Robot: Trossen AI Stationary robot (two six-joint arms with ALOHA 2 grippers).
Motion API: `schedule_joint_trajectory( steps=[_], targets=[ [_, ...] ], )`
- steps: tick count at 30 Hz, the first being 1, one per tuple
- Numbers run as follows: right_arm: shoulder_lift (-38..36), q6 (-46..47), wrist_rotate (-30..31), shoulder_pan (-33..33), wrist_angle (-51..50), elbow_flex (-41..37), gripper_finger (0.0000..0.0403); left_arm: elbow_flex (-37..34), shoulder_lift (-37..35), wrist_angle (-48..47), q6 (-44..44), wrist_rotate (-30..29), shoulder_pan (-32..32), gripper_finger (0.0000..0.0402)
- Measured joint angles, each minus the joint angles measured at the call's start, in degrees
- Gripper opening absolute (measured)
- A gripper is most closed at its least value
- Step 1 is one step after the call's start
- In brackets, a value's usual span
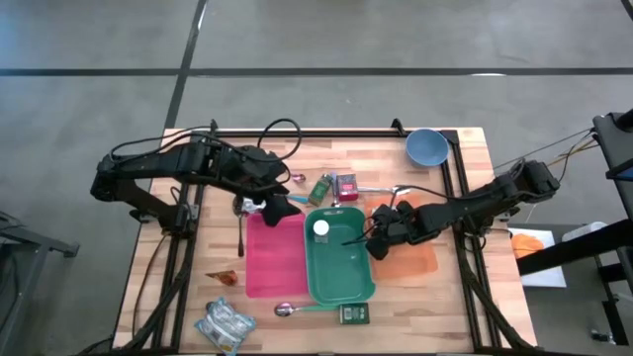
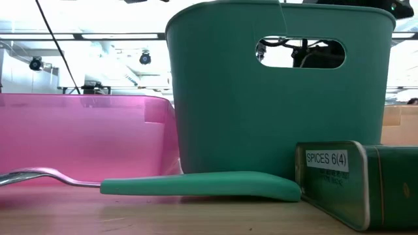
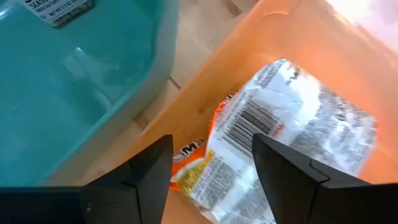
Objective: Pick & Place Food Item
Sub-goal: Put the yellow noodle pack into the orange bin
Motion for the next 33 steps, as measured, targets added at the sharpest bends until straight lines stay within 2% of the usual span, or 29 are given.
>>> schedule_joint_trajectory(
  steps=[5, 9, 14, 18, 23, 28, 33],
  targets=[
    [0.0, -0.1, 0.3, 0.0, -4.3, 3.6, 0.0218, 0.0, 0.0, -0.6, -3.4, -0.4, 0.8, 0.0380],
    [0.0, 0.8, 0.3, 0.0, -7.0, 6.6, 0.0217, 0.0, 0.0, -2.4, -5.4, -3.1, 2.2, 0.0380],
    [0.0, 3.3, 0.5, 0.3, -15.6, 11.3, 0.0217, 0.0, 0.0, -8.3, -5.5, -6.5, 4.4, 0.0380],
    [-1.1, 1.2, 0.6, 1.4, -19.4, 14.7, 0.0217, 0.0, 0.1, -9.7, -2.2, -7.0, 6.6, 0.0379],
    [-4.7, 0.4, 2.4, 2.8, -19.8, 16.8, 0.0217, -0.7, 1.3, -11.9, -0.5, -7.4, 11.6, 0.0379],
    [-10.1, 2.4, 5.8, 3.7, -20.4, 16.2, 0.0217, -5.4, 4.9, -13.4, -0.8, -11.2, 17.5, 0.0379],
    [-14.8, 6.5, 6.7, 4.9, -20.8, 14.1, 0.0217, -9.7, 10.6, -13.9, -0.9, -14.2, 19.1, 0.0378]
  ],
)
